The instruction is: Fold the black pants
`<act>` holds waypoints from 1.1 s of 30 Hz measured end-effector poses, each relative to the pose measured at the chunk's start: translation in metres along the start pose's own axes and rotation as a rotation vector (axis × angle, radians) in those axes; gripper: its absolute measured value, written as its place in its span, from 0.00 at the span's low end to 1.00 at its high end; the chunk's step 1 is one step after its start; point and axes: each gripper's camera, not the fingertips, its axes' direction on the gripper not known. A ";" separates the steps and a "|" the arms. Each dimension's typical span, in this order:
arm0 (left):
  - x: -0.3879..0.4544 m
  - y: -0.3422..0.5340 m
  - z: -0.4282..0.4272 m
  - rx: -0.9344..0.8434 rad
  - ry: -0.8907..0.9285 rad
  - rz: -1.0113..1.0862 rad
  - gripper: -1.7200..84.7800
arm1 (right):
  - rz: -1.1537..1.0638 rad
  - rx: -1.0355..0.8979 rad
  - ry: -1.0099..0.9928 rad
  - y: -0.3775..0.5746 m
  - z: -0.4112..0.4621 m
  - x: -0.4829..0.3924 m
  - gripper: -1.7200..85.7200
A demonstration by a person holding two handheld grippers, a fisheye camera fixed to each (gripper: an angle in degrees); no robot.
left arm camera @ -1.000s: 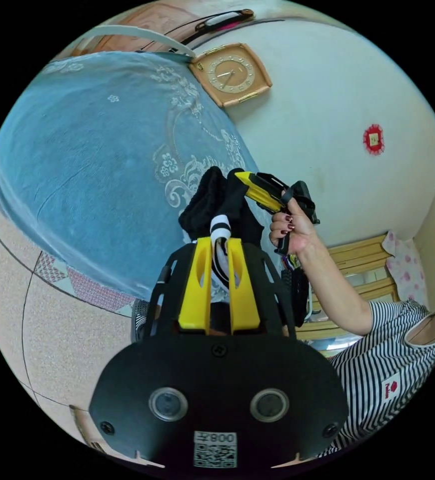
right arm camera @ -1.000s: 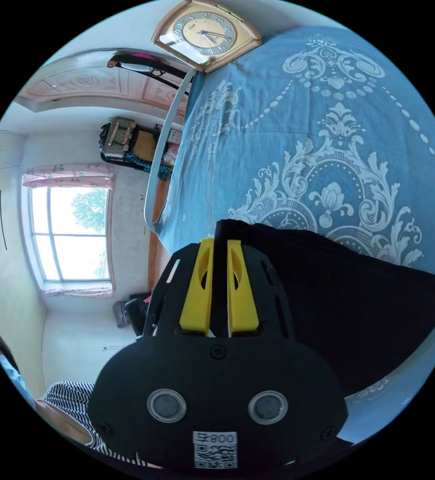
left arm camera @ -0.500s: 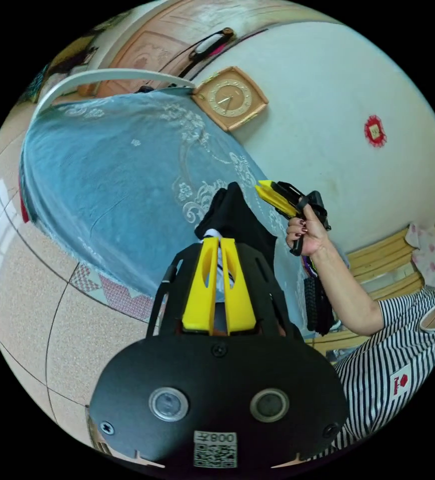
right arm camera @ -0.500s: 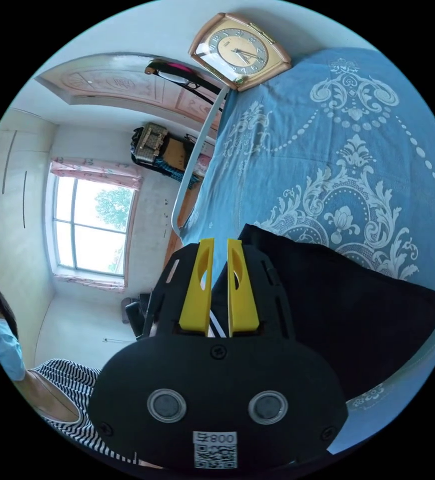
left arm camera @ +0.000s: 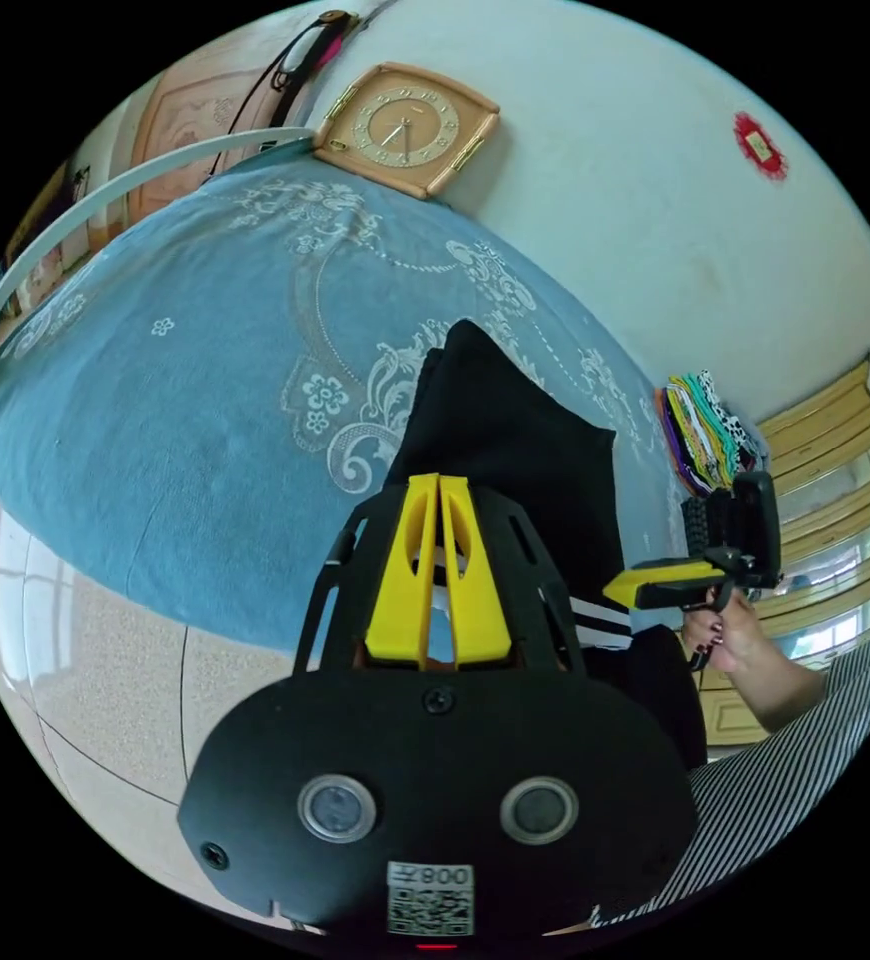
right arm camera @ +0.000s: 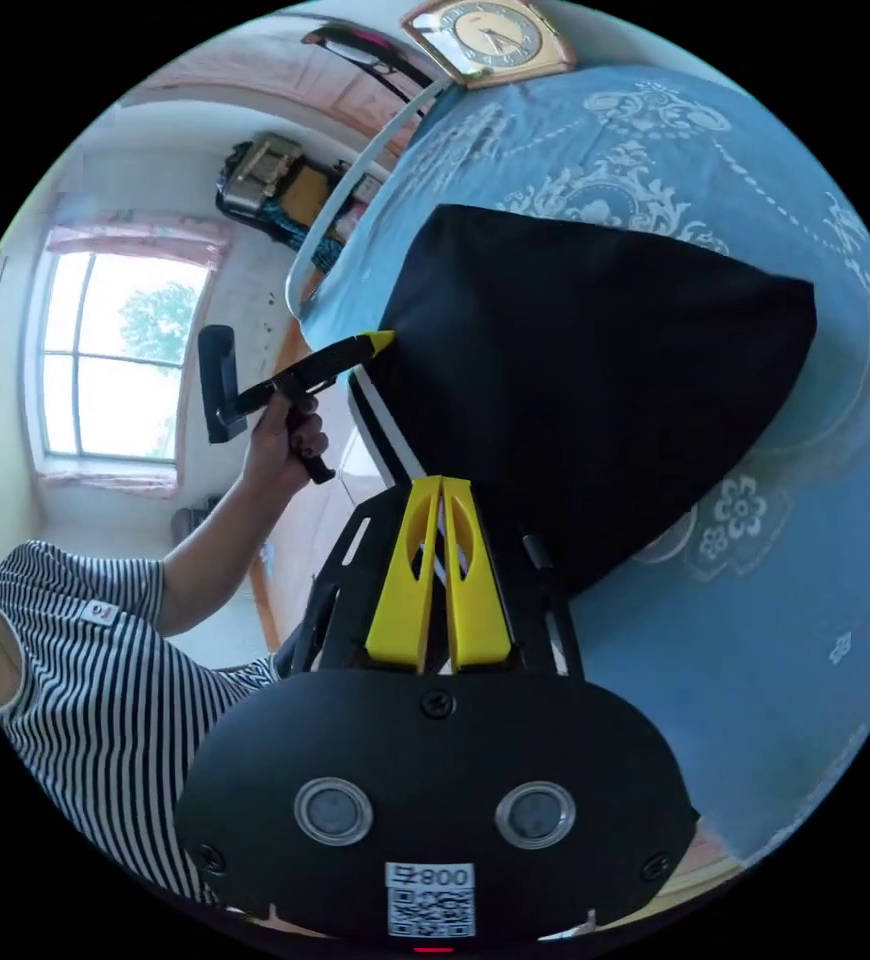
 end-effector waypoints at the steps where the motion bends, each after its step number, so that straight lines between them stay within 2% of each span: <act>1: 0.005 0.001 -0.002 0.000 -0.011 0.004 0.02 | -0.006 0.026 -0.022 0.008 -0.002 -0.003 0.02; 6: 0.028 0.011 -0.001 -0.007 -0.074 0.053 0.02 | 0.003 0.085 0.121 0.037 -0.004 -0.011 0.02; 8: 0.030 0.014 0.014 -0.043 -0.081 0.045 0.02 | 0.045 0.044 0.159 0.044 0.013 0.001 0.02; 11: 0.036 0.013 0.019 -0.063 -0.086 0.034 0.02 | 0.080 0.025 0.102 0.047 0.028 0.010 0.02; 14: 0.058 0.017 0.011 -0.022 -0.149 0.071 0.02 | 0.023 0.032 0.179 0.053 0.027 -0.004 0.02; 16: 0.071 0.021 0.011 0.002 -0.129 0.101 0.02 | 0.030 0.025 0.183 0.058 0.033 -0.003 0.02; 18: 0.081 0.023 0.022 -0.028 -0.111 0.126 0.02 | 0.055 0.038 0.160 0.062 0.041 0.004 0.02; 20: 0.086 0.022 0.052 -0.162 -0.156 0.121 0.02 | 0.100 0.041 0.107 0.064 0.046 0.014 0.02; 22: 0.087 0.025 0.065 -0.187 -0.182 0.133 0.02 | 0.083 0.043 0.117 0.067 0.043 0.012 0.02; 25: 0.094 0.028 0.060 -0.146 -0.183 0.113 0.02 | 0.049 0.114 0.163 0.074 0.025 0.010 0.02; 33: 0.101 0.039 0.073 -0.126 -0.242 0.132 0.02 | 0.172 0.247 0.213 0.036 -0.011 0.081 0.02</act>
